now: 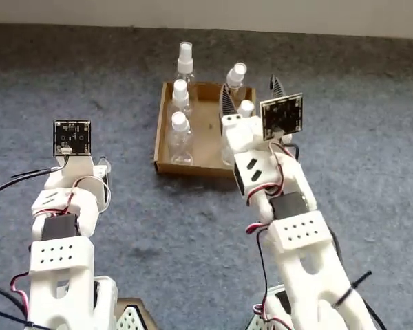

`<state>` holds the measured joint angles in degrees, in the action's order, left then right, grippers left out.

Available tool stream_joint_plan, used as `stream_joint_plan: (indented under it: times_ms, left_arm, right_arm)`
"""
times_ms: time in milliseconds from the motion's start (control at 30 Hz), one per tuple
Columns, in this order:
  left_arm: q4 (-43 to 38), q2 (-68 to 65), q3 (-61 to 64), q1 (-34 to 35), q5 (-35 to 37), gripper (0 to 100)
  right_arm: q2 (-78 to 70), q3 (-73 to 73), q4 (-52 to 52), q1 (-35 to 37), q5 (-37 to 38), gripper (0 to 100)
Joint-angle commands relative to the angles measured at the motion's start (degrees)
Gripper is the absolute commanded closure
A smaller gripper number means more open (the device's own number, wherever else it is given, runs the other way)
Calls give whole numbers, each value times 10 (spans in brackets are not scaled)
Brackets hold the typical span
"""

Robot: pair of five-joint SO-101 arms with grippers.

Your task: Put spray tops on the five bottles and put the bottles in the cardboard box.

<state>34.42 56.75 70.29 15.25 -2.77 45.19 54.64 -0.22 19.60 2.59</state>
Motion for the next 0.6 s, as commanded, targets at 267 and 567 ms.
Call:
stream_joint_plan:
  times_ms: [267, 567]
  left_arm:
    - [66, 167, -3, 32, 7, 861]
    - [144, 479, 149, 36, 4, 860]
  right_arm:
    - [301, 80, 244, -9, 2, 993]
    - [618, 215, 509, -13, 3, 995]
